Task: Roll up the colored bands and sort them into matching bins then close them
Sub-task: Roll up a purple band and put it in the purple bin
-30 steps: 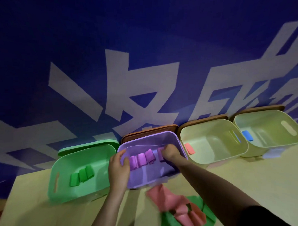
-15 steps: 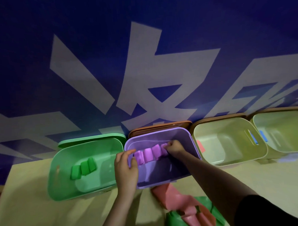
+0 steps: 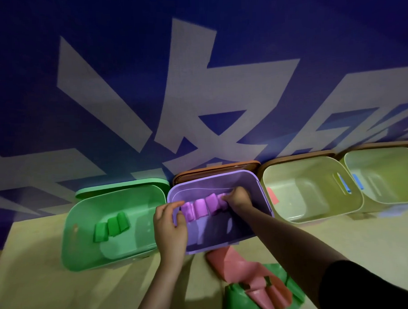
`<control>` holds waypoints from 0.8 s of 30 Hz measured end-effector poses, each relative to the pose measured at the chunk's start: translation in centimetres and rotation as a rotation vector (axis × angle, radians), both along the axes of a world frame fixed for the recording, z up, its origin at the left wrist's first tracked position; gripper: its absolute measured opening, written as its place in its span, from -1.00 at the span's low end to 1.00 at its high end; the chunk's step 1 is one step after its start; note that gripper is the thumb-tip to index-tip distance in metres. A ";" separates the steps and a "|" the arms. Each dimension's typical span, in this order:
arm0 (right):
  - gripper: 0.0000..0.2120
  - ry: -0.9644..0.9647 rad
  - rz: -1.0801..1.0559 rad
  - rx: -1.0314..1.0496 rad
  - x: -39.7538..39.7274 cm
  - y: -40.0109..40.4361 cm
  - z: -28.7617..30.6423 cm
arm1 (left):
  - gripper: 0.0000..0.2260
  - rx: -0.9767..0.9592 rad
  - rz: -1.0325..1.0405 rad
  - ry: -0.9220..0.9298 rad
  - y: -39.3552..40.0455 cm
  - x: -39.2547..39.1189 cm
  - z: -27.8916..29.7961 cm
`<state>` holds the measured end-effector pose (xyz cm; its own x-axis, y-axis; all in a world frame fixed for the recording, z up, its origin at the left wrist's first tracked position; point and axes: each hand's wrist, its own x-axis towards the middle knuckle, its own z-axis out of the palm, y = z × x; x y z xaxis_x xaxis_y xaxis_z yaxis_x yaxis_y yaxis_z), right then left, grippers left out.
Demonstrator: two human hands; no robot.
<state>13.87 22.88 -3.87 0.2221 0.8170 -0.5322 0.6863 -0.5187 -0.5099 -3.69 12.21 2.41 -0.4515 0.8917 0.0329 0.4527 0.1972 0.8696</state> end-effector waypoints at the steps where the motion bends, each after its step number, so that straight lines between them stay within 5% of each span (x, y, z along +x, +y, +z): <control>1: -0.73 -0.033 0.001 0.011 -0.1 0.0 0.1 | -0.71 0.001 0.001 -0.003 0.0 0.0 -0.1; 11: -0.73 -0.214 0.198 0.035 0.1 0.1 1.3 | -0.69 0.006 0.007 0.007 0.0 0.1 -0.2; 24: -0.70 -0.116 0.242 0.027 1.3 -0.3 4.0 | -0.72 0.003 -0.031 0.005 0.0 -0.1 0.5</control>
